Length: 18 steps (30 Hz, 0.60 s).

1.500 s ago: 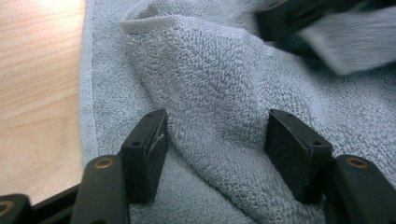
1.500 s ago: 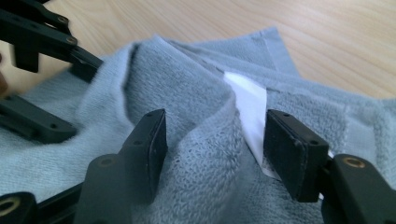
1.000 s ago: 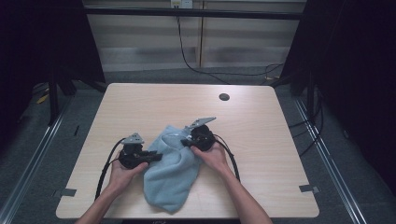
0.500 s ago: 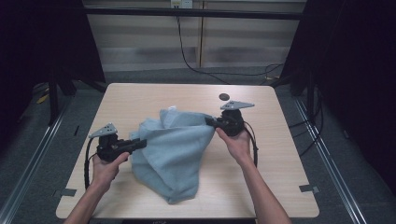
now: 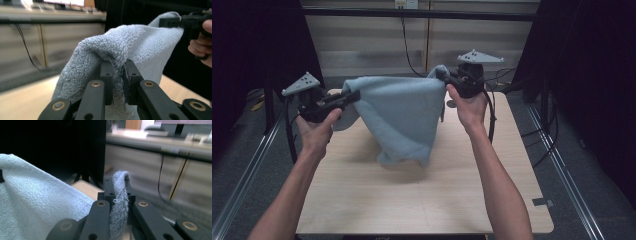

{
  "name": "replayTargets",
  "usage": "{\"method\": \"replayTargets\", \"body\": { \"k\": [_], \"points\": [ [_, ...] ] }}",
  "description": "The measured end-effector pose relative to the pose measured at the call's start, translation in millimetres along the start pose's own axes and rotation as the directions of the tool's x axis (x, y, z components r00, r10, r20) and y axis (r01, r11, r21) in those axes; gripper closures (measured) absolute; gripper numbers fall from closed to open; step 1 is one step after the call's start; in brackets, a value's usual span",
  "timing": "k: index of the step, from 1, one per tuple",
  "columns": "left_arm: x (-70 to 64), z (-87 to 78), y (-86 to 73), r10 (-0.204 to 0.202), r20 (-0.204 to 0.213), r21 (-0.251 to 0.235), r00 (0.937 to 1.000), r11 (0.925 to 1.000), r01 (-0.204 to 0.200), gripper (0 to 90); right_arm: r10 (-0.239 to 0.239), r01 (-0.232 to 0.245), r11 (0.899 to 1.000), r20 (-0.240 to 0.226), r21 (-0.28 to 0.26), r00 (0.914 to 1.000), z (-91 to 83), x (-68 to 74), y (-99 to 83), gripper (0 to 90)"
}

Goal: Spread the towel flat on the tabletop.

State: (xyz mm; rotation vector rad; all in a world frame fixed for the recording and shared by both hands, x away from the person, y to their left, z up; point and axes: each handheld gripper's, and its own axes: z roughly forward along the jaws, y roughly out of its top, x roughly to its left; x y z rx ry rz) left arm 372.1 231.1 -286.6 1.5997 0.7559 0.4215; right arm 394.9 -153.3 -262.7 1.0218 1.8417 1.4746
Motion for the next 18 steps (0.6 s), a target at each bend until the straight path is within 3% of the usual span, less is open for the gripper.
{"method": "replayTargets", "body": {
  "k": [2,5,7,8,9,10,11,12,13,14,15,16,17,18],
  "points": [
    [-5.2,-5.8,7.0,0.014,0.007,-0.022,0.9999,0.9997,-0.014,80.8,0.001,-0.002,0.999,-0.011,-0.052,0.9999,-7.4,2.7,9.7,86.4],
    [-11.2,-10.6,2.3,0.048,0.008,-0.005,0.9988,0.9989,-0.048,80.6,-0.014,0.012,0.998,-0.023,-0.065,0.9996,-15.4,6.1,7.9,86.4],
    [-17.2,-12.7,-15.0,0.063,0.024,0.034,0.9978,0.9974,-0.063,80.6,-0.031,0.031,0.999,-0.032,-0.009,0.9990,-24.2,11.1,-22.2,86.4],
    [-23.9,-13.4,-38.9,0.102,0.043,0.089,0.9939,0.9905,-0.105,80.5,-0.018,0.019,1.000,-0.048,0.011,0.9987,-26.8,10.9,-38.0,86.4],
    [-23.9,-13.4,-38.9,0.102,0.043,0.089,0.9939,0.9905,-0.105,80.5,-0.018,0.019,1.000,-0.048,0.011,0.9987,-26.8,10.9,-38.0,86.4],
    [-27.1,-13.2,-67.2,0.075,0.075,0.149,0.9943,0.9851,-0.086,80.5,0.018,-0.015,0.998,-0.053,0.057,0.9985,-31.2,12.6,-74.2,86.4],
    [-27.1,-13.2,-67.2,0.075,0.075,0.149,0.9943,0.9851,-0.086,80.5,0.018,-0.015,0.998,-0.053,0.057,0.9985,-31.2,12.6,-74.2,86.4],
    [-29.8,-13.4,-85.4,0.076,0.077,0.184,0.9941,0.9788,-0.089,80.5,0.040,-0.031,0.992,-0.072,0.118,0.9966,-35.6,18.1,-115.1,86.3],
    [-30.6,-14.1,-95.9,0.065,0.088,0.202,0.9939,0.9760,-0.082,80.5,0.054,-0.043,0.990,-0.079,0.138,0.9954,-36.7,19.8,-128.2,86.2],
    [-33.3,-15.5,-123.4,0.029,0.112,0.267,0.9933,0.9620,-0.058,80.3,0.065,-0.049,0.983,-0.084,0.174,0.9943,-38.9,22.8,-143.9,86.1],
    [-33.3,-15.5,-123.4,0.029,0.112,0.267,0.9933,0.9620,-0.058,80.2,0.065,-0.049,0.983,-0.084,0.174,0.9943,-38.9,22.8,-143.9,86.1],
    [-37.8,-17.7,-150.1,-0.017,0.130,0.325,0.9914,0.9453,-0.027,79.8,0.089,-0.062,0.970,-0.107,0.234,0.9903,-45.7,28.0,-172.8,84.6],
    [-37.8,-17.7,-150.1,-0.017,0.130,0.325,0.9914,0.9453,-0.027,79.3,0.089,-0.062,0.970,-0.107,0.234,0.9903,-45.7,28.0,-172.8,84.6],
    [-44.6,-20.6,-175.1,-0.045,0.138,0.387,0.9894,0.9220,-0.012,78.2,0.074,-0.037,0.959,-0.120,0.282,0.9900,-52.4,32.6,-188.0,79.1]
  ]
}}
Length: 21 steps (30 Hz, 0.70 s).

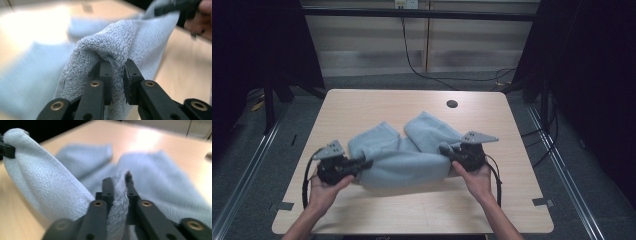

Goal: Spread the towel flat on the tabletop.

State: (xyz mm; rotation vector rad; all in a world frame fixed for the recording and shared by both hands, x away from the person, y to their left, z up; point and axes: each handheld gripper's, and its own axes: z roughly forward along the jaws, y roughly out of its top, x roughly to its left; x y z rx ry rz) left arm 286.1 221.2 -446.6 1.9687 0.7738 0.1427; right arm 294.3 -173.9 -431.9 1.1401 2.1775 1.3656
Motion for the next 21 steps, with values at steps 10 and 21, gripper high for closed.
{"method": "replayTargets", "body": {
  "k": [10,21],
  "points": [
    [-23.1,-4.9,-25.8,-0.003,0.109,0.059,0.9940,0.9982,-0.003,57.0,0.007,-0.004,0.998,-0.035,0.066,0.9994,-48.8,10.3,-42.3,52.6],
    [27.8,7.6,4.8,-0.066,-0.027,-0.048,0.9975,0.9968,0.064,45.4,0.052,-0.054,0.997,0.042,0.054,0.9978,-48.7,-49.8,-25.9,46.7]
  ]
}}
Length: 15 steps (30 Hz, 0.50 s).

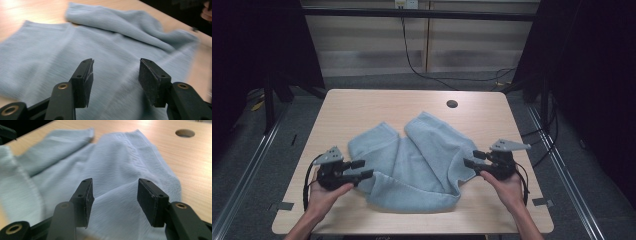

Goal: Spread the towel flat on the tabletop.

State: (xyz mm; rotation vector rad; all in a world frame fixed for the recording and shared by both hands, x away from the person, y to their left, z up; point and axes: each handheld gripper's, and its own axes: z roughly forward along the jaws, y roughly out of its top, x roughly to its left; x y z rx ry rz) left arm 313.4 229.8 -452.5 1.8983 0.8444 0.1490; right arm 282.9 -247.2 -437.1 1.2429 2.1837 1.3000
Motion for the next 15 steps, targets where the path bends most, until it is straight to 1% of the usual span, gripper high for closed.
{"method": "replayTargets", "body": {
  "k": [1,2,3,4,5,6,7,8,9,10,11,12,13,14,15],
  "points": [
    [7.7,6.3,3.3,-0.023,-0.025,-0.005,0.9994,0.9997,0.023,44.7,0.014,-0.014,0.999,0.006,0.029,0.9999,24.2,-13.1,4.8,45.5],
    [13.5,13.2,6.0,-0.025,-0.072,-0.001,0.9971,0.9997,0.025,44.7,0.014,-0.014,0.999,0.006,0.029,0.9999,24.2,-13.1,4.8,45.5],
    [22.5,25.5,4.8,-0.029,-0.170,-0.010,0.9851,0.9996,0.028,43.3,0.005,-0.006,0.999,0.024,0.049,0.9997,49.9,-21.8,11.3,45.5],
    [22.5,25.5,4.8,-0.029,-0.170,-0.010,0.9851,0.9996,0.028,41.2,0.005,-0.006,0.999,0.024,0.049,0.9997,49.9,-21.8,11.3,45.5],
    [27.5,32.8,2.5,-0.031,-0.169,0.025,0.9852,0.9990,0.036,41.2,0.008,-0.010,0.998,0.038,0.058,0.9993,57.7,-24.0,13.4,45.2],
    [31.8,39.3,-1.4,-0.039,-0.148,0.057,0.9882,0.9972,0.048,38.5,0.022,-0.025,0.996,0.034,0.087,0.9992,76.7,-30.7,17.7,44.4],
    [32.7,45.2,-5.7,-0.024,-0.147,0.099,0.9889,0.9944,0.039,38.5,0.022,-0.025,0.996,0.034,0.087,0.9992,76.7,-30.7,17.7,44.4],
    [32.7,49.5,-9.6,0.011,-0.132,0.151,0.9912,0.9885,0.009,36.7,0.008,-0.014,0.994,0.058,0.109,0.9983,84.3,-33.0,18.8,44.1],
    [31.2,53.3,-14.1,0.035,-0.130,0.186,0.9910,0.9826,-0.010,36.1,0.012,-0.019,0.993,0.056,0.117,0.9984,91.1,-35.5,18.8,43.9],
    [31.1,53.4,-15.8,0.044,-0.127,0.190,0.9909,0.9816,-0.020,36.4,0.027,-0.034,0.990,0.052,0.139,0.9983,100.9,-38.4,16.4,44.2],
    [31.0,52.2,-16.5,0.046,-0.129,0.188,0.9906,0.9819,-0.022,39.9,0.033,-0.041,0.988,0.057,0.152,0.9978,104.4,-38.5,14.9,45.0],
    [30.7,50.4,-16.2,0.050,-0.147,0.197,0.9878,0.9802,-0.020,50.5,0.030,-0.039,0.986,0.054,0.164,0.9981,107.4,-39.4,13.1,48.9],
    [30.7,48.9,-16.8,0.059,-0.149,0.207,0.9870,0.9780,-0.027,50.5,0.030,-0.039,0.986,0.054,0.164,0.9981,107.4,-39.4,13.1,48.9],
    [29.7,46.1,-21.0,0.085,-0.156,0.202,0.9842,0.9779,-0.052,62.8,0.016,-0.027,0.982,0.060,0.188,0.9981,110.6,-39.7,10.1,73.0],
    [29.7,46.1,-21.0,0.085,-0.156,0.202,0.9842,0.9779,-0.052,65.6,0.016,-0.027,0.982,0.060,0.188,0.9981,110.6,-39.7,10.1,73.0]
  ]
}}
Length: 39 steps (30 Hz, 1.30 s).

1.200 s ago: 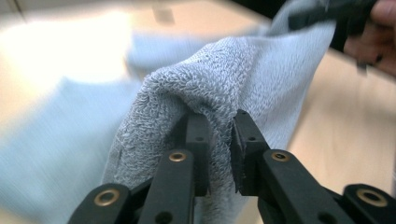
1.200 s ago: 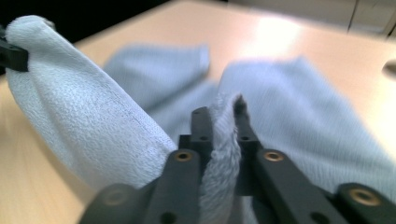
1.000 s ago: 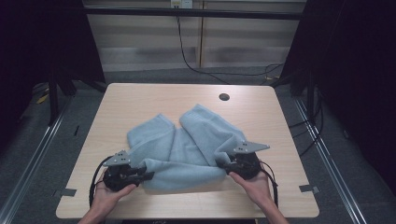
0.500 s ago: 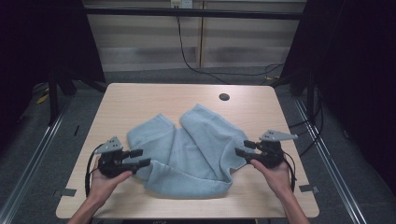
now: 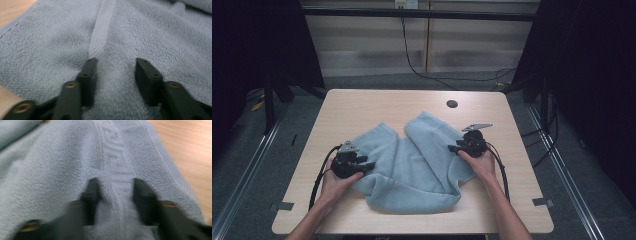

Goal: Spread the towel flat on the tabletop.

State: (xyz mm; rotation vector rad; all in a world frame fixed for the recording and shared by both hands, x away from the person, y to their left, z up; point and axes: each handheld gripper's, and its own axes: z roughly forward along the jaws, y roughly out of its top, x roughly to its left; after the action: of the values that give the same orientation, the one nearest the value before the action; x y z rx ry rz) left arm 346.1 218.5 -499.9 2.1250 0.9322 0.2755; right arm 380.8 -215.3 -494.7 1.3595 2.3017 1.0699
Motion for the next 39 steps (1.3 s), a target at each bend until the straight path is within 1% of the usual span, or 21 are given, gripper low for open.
{"method": "replayTargets", "body": {
  "k": [1,6,7,9,13,14,17,18,19,22,24,25,27,28,29,30,33,34,36,38,39],
  "points": [
    [-1.6,-3.7,-1.4,0.010,-0.001,0.017,1.0000,0.9998,-0.010,67.3,-0.003,0.002,1.000,-0.012,-0.013,0.9999,-2.0,-1.9,0.2,84.3],
    [-4.8,-13.1,-9.3,-0.014,-0.008,0.019,0.9999,0.9997,0.014,69.8,0.024,-0.020,0.997,0.050,-0.078,0.9985,-21.5,-11.7,4.4,86.2],
    [-5.5,-15.4,-11.2,-0.016,-0.002,0.021,0.9999,0.9996,0.016,70.2,0.043,-0.033,0.994,0.096,-0.102,0.9945,-33.8,-19.7,5.3,86.3],
    [-7.5,-22.8,-18.4,-0.011,-0.005,0.016,0.9999,0.9998,0.011,70.4,0.062,-0.045,0.991,0.140,-0.123,0.9883,-47.1,-27.4,2.7,86.2],
    [-8.6,-31.1,-26.5,-0.034,0.013,0.013,0.9993,0.9993,0.034,70.7,0.067,-0.046,0.993,0.196,-0.112,0.9782,-62.0,-35.4,-7.3,85.8],
    [-9.9,-33.7,-28.8,-0.034,0.015,0.013,0.9993,0.9993,0.034,70.7,0.073,-0.050,0.993,0.215,-0.109,0.9738,-65.9,-37.6,-11.8,84.6],
    [-13.4,-40.1,-35.3,-0.047,0.028,0.010,0.9985,0.9989,0.047,70.5,0.105,-0.081,0.989,0.204,-0.124,0.9733,-76.0,-41.9,-24.0,70.2],
    [-14.6,-42.0,-36.9,-0.049,0.029,0.010,0.9984,0.9988,0.049,70.3,0.101,-0.077,0.989,0.205,-0.123,0.9735,-83.5,-39.7,-30.2,57.5],
    [-15.7,-43.6,-38.0,-0.054,0.026,0.013,0.9982,0.9985,0.053,70.3,0.101,-0.077,0.989,0.205,-0.123,0.9735,-83.5,-39.7,-30.2,57.5],
    [-16.8,-46.7,-41.0,-0.077,0.041,0.008,0.9962,0.9970,0.077,67.6,0.085,-0.062,0.989,0.178,-0.134,0.9804,-96.1,-30.2,-38.4,53.0],
    [-14.1,-47.6,-40.7,-0.090,0.064,-0.003,0.9939,0.9959,0.090,66.6,0.078,-0.063,0.987,0.101,-0.147,0.9918,-103.1,-19.3,-45.3,51.9],
    [-12.6,-47.1,-39.7,-0.099,0.071,-0.007,0.9926,0.9950,0.099,65.4,0.048,-0.040,0.992,0.066,-0.120,0.9967,-104.6,-4.8,-52.0,51.3],
    [-11.9,-46.6,-38.6,-0.094,0.075,-0.010,0.9928,0.9954,0.095,65.0,0.033,-0.027,0.994,0.052,-0.106,0.9981,-104.4,1.4,-54.5,51.1],
    [-11.6,-46.3,-37.2,-0.096,0.079,-0.018,0.9923,0.9951,0.097,64.5,0.018,-0.018,0.996,0.005,-0.089,0.9998,-102.6,18.2,-60.5,49.7],
    [-11.2,-45.8,-34.9,-0.095,0.085,-0.023,0.9918,0.9950,0.098,64.5,0.018,-0.018,0.996,0.005,-0.089,0.9998,-102.6,18.2,-60.5,49.7],
    [-10.8,-45.2,-32.9,-0.096,0.089,-0.031,0.9914,0.9946,0.099,64.3,-0.014,0.011,0.998,-0.042,-0.069,0.9990,-98.3,34.3,-64.3,48.8],
    [-8.2,-44.4,-21.7,-0.094,0.110,-0.055,0.9895,0.9934,0.101,63.6,-0.047,0.045,0.998,-0.063,-0.042,0.9969,-92.6,49.6,-65.0,47.2],
    [-6.9,-44.5,-15.2,-0.099,0.124,-0.067,0.9873,0.9918,0.108,61.2,-0.079,0.078,0.997,-0.105,-0.018,0.9913,-84.5,63.2,-64.0,45.6],
    [-6.8,-44.3,-11.6,-0.094,0.122,-0.071,0.9881,0.9921,0.103,60.4,-0.091,0.090,0.996,-0.115,-0.014,0.9892,-81.4,67.0,-64.1,45.2],
    [-5.0,-42.0,-6.5,-0.054,0.160,-0.100,0.9857,0.9925,0.070,59.7,-0.107,0.111,0.994,-0.147,0.019,0.9833,-67.0,80.3,-66.8,44.1],
    [-5.0,-40.0,-7.0,-0.043,0.142,-0.098,0.9889,0.9935,0.058,59.8,-0.104,0.109,0.994,-0.163,0.025,0.9811,-62.7,83.2,-68.1,44.1]
  ]
}}
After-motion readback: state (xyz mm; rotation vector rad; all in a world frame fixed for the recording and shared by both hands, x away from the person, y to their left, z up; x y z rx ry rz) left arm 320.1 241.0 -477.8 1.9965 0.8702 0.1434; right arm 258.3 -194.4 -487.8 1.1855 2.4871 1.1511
